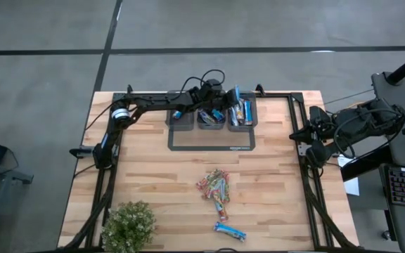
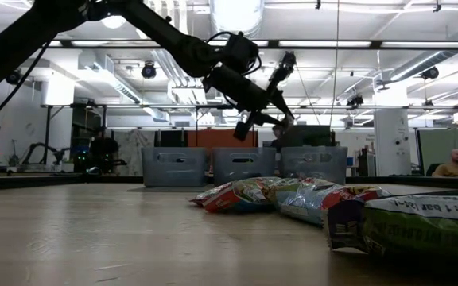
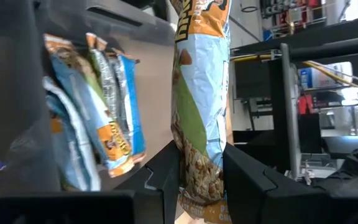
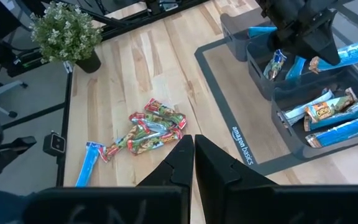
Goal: Pick and place Granola Bars by type
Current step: Put the yellow granola bar into the right black bin
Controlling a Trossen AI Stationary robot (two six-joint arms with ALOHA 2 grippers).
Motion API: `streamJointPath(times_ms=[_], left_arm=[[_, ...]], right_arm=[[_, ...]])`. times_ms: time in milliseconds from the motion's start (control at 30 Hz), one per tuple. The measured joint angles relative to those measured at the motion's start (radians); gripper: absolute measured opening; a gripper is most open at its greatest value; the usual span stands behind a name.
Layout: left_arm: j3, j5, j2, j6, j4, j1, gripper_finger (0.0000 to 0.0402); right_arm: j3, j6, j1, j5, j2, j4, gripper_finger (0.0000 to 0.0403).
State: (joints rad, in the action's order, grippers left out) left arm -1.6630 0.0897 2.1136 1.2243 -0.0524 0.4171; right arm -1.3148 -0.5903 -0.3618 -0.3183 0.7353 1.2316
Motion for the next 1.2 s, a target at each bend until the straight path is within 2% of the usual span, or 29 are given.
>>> streamJointPath(times_ms=[467,733,833,1033,1200], left_arm=[[-0.004,0.032,0.000,0.007,-0.157,-0.010,0.0087],[-0.026,0.035,0.003,0.009,-0.158,-0.015,0.0087],[-0.063,0.041,0.031,0.017,-0.155,-0.015,0.0087],[-0.217,0.085,0.125,0.024,-0.140,-0.019,0.0087],[-0.334,0.096,0.171,0.008,0.045,-0.019,0.0087]], right_arm=[[0.000,0.010,0.000,-0.022,0.000,0.000,0.0008],[0.000,0.010,0.000,-0.023,0.000,0.000,0.0008],[0.000,0.011,0.000,-0.023,0.001,0.000,0.0008],[0.000,0.009,0.000,-0.023,0.000,-0.001,0.0008],[0.000,0.007,0.000,-0.023,0.000,-0.001,0.0008]])
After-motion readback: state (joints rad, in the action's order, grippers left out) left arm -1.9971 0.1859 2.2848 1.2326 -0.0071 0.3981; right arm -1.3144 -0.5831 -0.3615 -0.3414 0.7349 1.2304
